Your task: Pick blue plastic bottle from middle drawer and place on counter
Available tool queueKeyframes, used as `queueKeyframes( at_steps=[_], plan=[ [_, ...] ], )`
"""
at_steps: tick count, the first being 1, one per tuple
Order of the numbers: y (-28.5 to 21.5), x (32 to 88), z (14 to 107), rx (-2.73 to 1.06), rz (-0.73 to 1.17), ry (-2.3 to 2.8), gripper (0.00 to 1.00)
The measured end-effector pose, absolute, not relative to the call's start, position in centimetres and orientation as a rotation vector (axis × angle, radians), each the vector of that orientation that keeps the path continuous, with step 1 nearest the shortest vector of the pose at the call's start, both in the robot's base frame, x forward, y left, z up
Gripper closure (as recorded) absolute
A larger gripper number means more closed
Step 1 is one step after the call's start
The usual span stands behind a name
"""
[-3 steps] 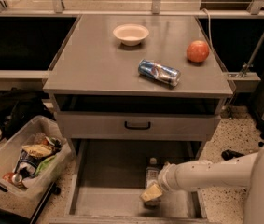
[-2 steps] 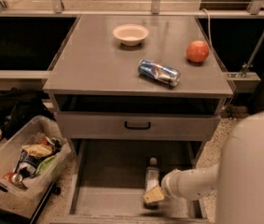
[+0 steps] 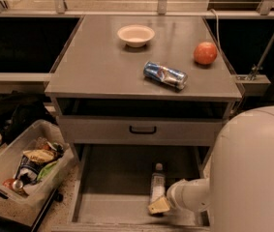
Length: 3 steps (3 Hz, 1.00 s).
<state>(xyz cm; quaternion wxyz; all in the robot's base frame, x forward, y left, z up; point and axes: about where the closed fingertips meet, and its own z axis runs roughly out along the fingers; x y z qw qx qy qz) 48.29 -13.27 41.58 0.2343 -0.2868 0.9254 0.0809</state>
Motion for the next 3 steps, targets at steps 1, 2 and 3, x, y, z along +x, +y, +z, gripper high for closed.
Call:
queueKeyframes(
  at_steps=[1, 2, 3],
  plan=[
    [-12.9, 48.4, 41.0, -0.808, 0.265, 2.531, 0.00],
    [-11.2, 49.4, 39.9, -0.863, 0.342, 2.498, 0.00],
    [-9.3, 51.7, 38.0, -0.869, 0.466, 2.489, 0.00]
  ],
)
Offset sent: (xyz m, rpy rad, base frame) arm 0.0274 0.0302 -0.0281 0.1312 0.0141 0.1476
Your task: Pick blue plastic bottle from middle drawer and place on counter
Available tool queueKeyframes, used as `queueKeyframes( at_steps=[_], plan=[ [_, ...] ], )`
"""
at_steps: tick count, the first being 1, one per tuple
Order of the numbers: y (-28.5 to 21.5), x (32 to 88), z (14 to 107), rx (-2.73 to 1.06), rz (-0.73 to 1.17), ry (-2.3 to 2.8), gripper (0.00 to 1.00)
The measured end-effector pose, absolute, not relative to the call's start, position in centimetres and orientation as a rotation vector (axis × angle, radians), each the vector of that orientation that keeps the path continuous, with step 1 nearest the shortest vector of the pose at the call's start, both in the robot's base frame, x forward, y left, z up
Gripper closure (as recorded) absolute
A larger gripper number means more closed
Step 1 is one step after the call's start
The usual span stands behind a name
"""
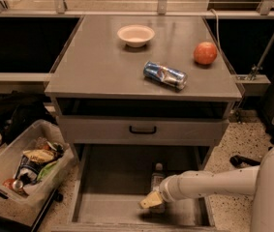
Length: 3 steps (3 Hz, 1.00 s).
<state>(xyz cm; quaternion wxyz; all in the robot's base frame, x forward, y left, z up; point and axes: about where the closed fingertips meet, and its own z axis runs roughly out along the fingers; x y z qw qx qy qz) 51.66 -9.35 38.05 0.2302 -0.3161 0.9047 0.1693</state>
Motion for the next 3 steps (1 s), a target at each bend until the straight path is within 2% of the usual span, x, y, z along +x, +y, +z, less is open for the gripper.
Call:
queueKeyframes(
  at_steps=[3],
  plan=[
    [-9.5, 52.0, 34.4, -0.855, 0.470, 2.573, 0.00]
  ],
)
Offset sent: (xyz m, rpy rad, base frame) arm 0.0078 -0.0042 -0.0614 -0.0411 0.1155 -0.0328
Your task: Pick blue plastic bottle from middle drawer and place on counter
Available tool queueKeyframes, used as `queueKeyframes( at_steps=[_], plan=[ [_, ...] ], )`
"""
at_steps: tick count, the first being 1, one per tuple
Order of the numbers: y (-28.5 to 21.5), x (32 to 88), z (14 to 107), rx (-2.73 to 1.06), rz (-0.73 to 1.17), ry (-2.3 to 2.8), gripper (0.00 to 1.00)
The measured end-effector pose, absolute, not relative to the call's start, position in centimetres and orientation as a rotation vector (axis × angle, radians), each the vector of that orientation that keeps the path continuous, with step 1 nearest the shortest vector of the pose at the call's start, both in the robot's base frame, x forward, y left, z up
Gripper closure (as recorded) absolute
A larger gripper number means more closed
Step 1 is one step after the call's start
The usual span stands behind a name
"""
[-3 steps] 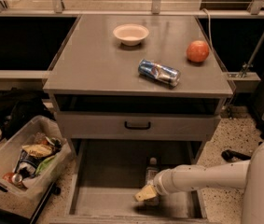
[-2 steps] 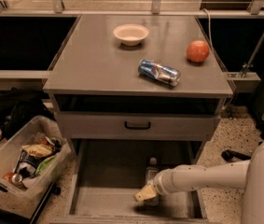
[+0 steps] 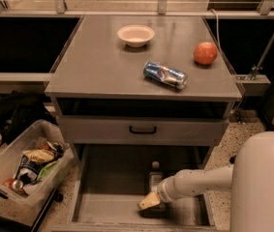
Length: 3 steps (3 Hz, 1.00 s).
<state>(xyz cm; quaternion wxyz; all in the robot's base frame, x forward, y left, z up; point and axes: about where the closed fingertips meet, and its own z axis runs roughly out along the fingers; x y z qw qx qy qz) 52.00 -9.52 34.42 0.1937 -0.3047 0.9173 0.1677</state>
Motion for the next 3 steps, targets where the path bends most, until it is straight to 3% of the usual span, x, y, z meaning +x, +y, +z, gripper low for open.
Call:
queueKeyframes(
  at_steps=[3],
  plan=[
    [-9.51, 52.00, 35.29, -0.855, 0.470, 2.573, 0.64]
  ],
)
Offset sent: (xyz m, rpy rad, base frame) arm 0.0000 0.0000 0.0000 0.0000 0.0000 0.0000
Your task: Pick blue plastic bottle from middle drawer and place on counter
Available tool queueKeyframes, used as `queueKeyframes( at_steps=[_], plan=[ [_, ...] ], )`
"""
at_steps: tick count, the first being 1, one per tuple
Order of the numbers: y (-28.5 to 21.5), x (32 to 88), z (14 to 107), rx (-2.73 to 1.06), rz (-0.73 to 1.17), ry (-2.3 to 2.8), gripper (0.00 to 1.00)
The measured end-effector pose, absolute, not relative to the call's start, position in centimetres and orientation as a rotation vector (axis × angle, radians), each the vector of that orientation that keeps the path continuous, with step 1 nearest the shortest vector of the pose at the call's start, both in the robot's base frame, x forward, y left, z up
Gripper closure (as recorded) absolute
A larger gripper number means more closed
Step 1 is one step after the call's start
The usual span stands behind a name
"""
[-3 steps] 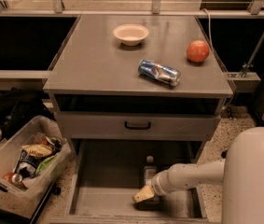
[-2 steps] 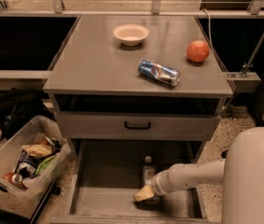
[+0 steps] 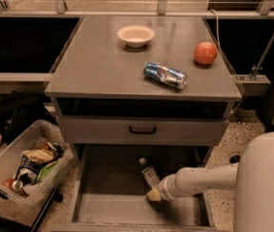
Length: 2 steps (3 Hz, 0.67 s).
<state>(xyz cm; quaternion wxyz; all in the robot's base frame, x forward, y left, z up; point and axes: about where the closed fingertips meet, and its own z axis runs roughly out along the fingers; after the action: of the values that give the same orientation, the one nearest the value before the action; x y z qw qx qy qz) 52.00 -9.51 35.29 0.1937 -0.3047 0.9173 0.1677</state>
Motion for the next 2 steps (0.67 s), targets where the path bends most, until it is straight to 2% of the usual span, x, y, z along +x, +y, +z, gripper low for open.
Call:
queueKeyframes(
  at_steps=[1, 2],
  plan=[
    [-9.5, 52.0, 35.9, -0.855, 0.470, 2.573, 0.88],
    [-10.2, 51.3, 37.9, -0.852, 0.462, 2.556, 1.00]
  ],
)
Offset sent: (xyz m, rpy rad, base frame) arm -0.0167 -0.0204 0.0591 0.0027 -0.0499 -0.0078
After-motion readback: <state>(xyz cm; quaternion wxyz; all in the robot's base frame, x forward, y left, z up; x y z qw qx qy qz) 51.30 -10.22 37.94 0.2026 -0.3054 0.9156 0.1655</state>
